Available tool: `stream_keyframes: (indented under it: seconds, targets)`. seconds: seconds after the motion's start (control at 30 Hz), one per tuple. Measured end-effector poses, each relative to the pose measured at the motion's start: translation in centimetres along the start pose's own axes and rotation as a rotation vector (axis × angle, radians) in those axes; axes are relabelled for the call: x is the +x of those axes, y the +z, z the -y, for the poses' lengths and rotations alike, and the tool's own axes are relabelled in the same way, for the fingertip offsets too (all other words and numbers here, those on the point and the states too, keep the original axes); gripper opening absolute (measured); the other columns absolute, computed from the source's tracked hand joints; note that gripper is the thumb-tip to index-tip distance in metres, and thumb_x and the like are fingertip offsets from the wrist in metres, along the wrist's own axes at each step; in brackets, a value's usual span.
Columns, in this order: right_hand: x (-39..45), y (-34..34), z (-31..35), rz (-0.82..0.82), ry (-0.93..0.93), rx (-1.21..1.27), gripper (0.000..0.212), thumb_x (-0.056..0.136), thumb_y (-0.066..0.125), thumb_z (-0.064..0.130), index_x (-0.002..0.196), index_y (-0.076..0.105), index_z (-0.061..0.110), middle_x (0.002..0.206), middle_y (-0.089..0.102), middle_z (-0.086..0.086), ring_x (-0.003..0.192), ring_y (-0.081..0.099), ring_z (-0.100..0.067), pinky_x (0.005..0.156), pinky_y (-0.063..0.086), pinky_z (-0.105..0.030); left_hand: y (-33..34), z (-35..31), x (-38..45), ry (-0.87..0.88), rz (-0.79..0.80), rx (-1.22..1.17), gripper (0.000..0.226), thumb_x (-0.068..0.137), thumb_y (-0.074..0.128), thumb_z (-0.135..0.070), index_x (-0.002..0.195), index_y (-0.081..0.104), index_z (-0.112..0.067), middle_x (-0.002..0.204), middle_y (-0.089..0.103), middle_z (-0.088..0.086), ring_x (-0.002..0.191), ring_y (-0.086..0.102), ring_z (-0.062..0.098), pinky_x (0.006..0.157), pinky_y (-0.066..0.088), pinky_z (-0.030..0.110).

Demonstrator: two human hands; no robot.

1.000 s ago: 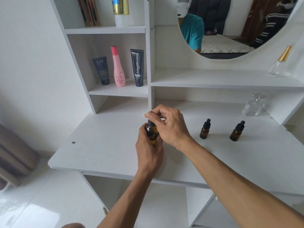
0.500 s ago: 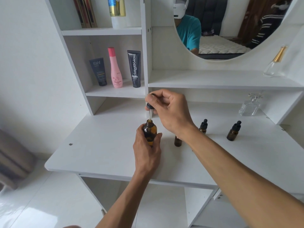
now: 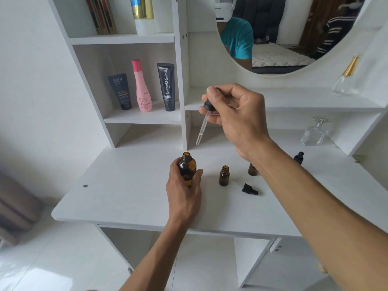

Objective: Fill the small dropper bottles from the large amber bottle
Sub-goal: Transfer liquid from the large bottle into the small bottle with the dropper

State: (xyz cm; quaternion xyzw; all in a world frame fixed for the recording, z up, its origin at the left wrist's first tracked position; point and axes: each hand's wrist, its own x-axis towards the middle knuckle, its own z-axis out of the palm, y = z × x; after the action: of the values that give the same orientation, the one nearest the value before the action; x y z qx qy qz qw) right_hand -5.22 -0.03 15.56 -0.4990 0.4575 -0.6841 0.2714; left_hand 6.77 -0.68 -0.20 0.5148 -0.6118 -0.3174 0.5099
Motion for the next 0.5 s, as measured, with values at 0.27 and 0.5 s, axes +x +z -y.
stream_keyframes:
  seconds: [0.27,0.5]
  targets:
    - [-0.4,-4.0,-2.2,-0.108,0.045,-0.105,0.01,0.095,0.068,0.019,0.088,0.071,0.013,0.09,0.075,-0.01,0.076,0.076,-0.022,0.074,0.064,-0.041,-0.1,0.0,0.0,0.0,0.004,0.001,0.04,0.091,0.069,-0.023,0.115,0.041,-0.037,0.095,0.06,-0.024,0.087,0.054,-0.018,0.071,0.039,0.001]
    - [-1.4,-5.3,-3.8,-0.129,0.093,-0.142,0.011,0.096,0.067,0.018,0.089,0.071,0.01,0.092,0.075,-0.015,0.074,0.076,-0.019,0.073,0.061,-0.037,0.0,0.1,0.0,0.01,-0.006,0.012,0.04,0.09,0.069,-0.025,0.116,0.041,-0.038,0.093,0.06,-0.024,0.088,0.057,-0.013,0.072,0.039,0.002]
